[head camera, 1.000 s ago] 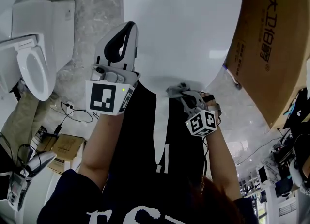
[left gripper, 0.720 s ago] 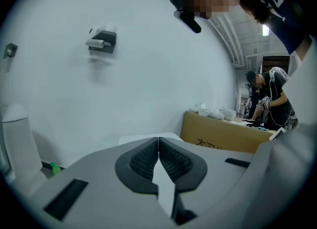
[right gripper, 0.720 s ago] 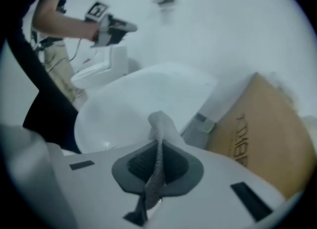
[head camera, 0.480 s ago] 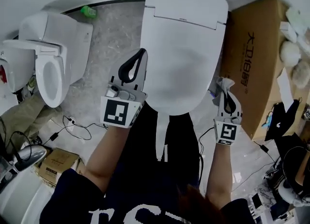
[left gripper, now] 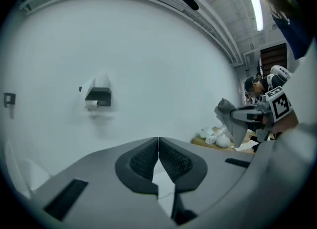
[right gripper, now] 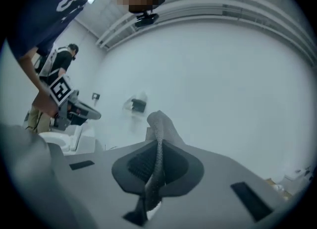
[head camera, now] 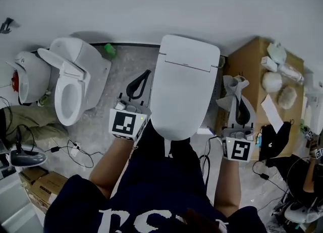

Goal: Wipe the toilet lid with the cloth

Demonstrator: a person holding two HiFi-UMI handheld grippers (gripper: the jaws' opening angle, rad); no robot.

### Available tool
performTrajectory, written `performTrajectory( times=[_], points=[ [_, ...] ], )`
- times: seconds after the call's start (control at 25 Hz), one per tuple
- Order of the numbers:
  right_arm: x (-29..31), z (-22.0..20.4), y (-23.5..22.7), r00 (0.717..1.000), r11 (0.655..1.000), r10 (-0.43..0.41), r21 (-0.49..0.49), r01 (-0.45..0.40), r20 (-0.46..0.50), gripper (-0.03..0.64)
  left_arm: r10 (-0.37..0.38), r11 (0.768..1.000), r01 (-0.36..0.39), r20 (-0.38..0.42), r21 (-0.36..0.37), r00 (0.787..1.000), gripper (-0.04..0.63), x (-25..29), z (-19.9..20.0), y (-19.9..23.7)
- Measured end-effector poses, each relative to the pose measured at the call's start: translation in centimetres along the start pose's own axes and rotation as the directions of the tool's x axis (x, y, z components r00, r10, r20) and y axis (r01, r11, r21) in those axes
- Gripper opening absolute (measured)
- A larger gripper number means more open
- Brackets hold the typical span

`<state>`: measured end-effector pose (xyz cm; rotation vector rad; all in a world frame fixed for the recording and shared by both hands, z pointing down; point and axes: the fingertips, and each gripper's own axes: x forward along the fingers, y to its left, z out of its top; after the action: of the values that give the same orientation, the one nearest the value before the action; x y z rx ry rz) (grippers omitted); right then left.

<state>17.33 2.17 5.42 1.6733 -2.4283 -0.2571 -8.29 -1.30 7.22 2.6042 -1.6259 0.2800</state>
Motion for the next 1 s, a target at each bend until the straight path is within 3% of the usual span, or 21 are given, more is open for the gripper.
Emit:
performTrajectory(
  times=[0.16,0.4,0.68,0.84,1.0],
  points=[
    [-1.5,9.1,-4.5,0.981,0.987,-0.109,0.133,0.088,0.158,0.025,0.029,1.000,-0.029,0.054,-0.009,0.998,0.021,-2.8,6.2,-0.3],
    [-4.9,19.1,-7.1,0.939,0.984,-0.142,0.152,0.097,0.315,0.023,0.035,0.999,-0.038,0.146,0.018,0.989,0.021,-5.8,14.0,-1.8],
    [-7.5,22.2,-6.7,0.930,0.984,-0.132,0.155,0.083,0.343,0.023,0.029,0.999,-0.038,0.221,0.037,0.975,0.021,-7.6,19.0,-2.7],
    [-7.9,22.7,-6.8,0.926,0.986,-0.130,0.145,0.083,0.353,0.023,0.031,0.998,-0.043,0.243,0.044,0.970,0.021,-8.0,20.0,-3.0],
    [-8.5,23.2,-8.1,0.918,0.974,-0.159,0.212,0.085,0.363,0.023,0.032,0.996,-0.050,0.237,0.071,0.971,0.021,-8.2,19.9,-3.8]
  ],
)
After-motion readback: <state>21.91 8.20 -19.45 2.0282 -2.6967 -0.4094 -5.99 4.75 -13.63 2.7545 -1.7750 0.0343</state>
